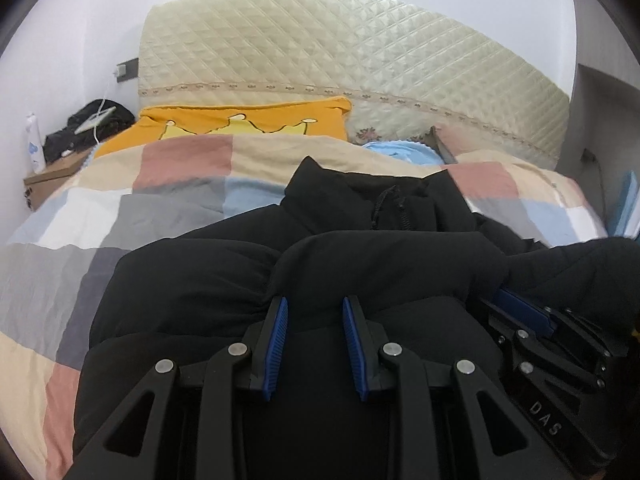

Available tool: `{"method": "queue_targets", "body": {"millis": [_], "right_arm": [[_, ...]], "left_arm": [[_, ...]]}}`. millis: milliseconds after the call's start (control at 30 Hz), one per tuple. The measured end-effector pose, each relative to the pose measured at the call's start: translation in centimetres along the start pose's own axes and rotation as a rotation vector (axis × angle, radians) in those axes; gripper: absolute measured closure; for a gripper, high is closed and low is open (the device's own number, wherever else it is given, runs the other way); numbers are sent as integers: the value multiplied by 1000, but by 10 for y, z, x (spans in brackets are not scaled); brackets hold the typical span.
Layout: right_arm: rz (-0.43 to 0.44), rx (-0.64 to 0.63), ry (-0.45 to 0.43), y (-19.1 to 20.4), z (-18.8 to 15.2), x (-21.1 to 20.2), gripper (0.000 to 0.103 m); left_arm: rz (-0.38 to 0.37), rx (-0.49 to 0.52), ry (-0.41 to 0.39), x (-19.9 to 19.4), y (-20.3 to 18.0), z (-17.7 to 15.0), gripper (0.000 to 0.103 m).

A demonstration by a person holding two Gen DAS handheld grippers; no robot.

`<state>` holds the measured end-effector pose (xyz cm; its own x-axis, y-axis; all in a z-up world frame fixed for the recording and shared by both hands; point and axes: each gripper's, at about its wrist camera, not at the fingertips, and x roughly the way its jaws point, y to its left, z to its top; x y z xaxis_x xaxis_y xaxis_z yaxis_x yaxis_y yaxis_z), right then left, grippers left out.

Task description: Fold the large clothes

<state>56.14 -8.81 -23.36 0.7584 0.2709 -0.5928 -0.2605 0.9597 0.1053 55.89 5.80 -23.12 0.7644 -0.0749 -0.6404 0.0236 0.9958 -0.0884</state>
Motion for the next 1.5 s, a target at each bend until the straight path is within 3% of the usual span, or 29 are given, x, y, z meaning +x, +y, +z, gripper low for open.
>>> {"method": "queue_targets", "body": {"millis": [133, 233, 367, 533, 667, 800, 967, 1200, 1300, 1500], "right_arm": [[14, 22, 24, -4, 5, -5, 73], [36, 51, -20, -14, 9, -32, 73], [-38, 11, -69, -20, 14, -63, 73], [-104, 14, -117, -45, 15, -95, 73], [-136, 45, -67, -72, 7, -90, 73], [-114, 40, -25, -85, -5, -75, 73], [-71, 50, -3, -96, -16, -57, 73], [-75, 34, 45, -95, -13, -47, 73], [-94, 31, 68, -90, -5, -61, 73], [-75, 2, 0, -71, 11, -123, 73]], "left_arm": [[-19, -28, 16, -10, 4, 2, 74], [-20, -20, 10, -31, 9, 3, 74], [26, -30, -104, -71, 23, 8, 74], [49, -49, -10, -63, 48, 2, 74], [56, 8, 0, -61, 47, -8, 74], [75, 73, 7, -51, 38, -21, 74], [53, 42, -14, -45, 40, -28, 73], [104, 49, -25, -54, 33, -22, 73], [104, 25, -23, -74, 33, -14, 73], [116, 27, -85, -143, 26, 5, 73]]}}
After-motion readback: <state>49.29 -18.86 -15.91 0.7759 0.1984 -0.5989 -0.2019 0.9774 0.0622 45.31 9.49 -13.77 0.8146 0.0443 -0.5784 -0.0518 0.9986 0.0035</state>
